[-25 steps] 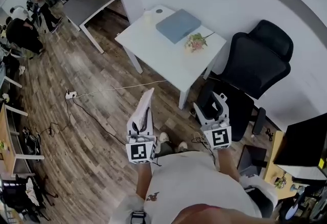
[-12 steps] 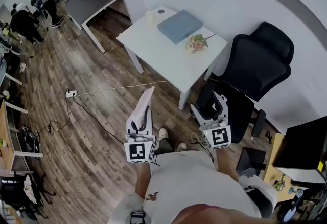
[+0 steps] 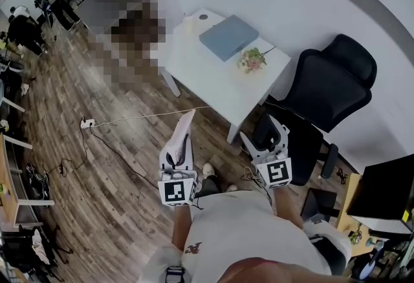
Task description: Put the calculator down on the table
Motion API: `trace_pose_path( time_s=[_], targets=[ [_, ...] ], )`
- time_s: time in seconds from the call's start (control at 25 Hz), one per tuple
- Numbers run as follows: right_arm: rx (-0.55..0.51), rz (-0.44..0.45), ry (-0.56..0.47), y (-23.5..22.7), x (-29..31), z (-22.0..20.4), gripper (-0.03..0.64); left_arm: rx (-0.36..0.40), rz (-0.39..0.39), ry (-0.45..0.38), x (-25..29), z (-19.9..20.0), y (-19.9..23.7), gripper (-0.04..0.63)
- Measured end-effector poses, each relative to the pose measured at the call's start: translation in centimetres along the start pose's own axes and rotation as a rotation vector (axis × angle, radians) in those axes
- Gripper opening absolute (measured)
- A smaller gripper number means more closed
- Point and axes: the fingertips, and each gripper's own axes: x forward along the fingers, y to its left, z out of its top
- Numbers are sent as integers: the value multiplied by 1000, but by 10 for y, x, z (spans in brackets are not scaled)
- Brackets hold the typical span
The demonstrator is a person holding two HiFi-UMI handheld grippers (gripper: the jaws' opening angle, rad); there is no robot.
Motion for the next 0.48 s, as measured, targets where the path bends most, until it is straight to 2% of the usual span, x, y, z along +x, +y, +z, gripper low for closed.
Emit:
trace_pose_path(
  time_s=[0.48],
  targets=[
    [-15, -20, 51, 8, 93, -6, 353, -10, -35, 6, 63, -10, 71, 80]
  ],
)
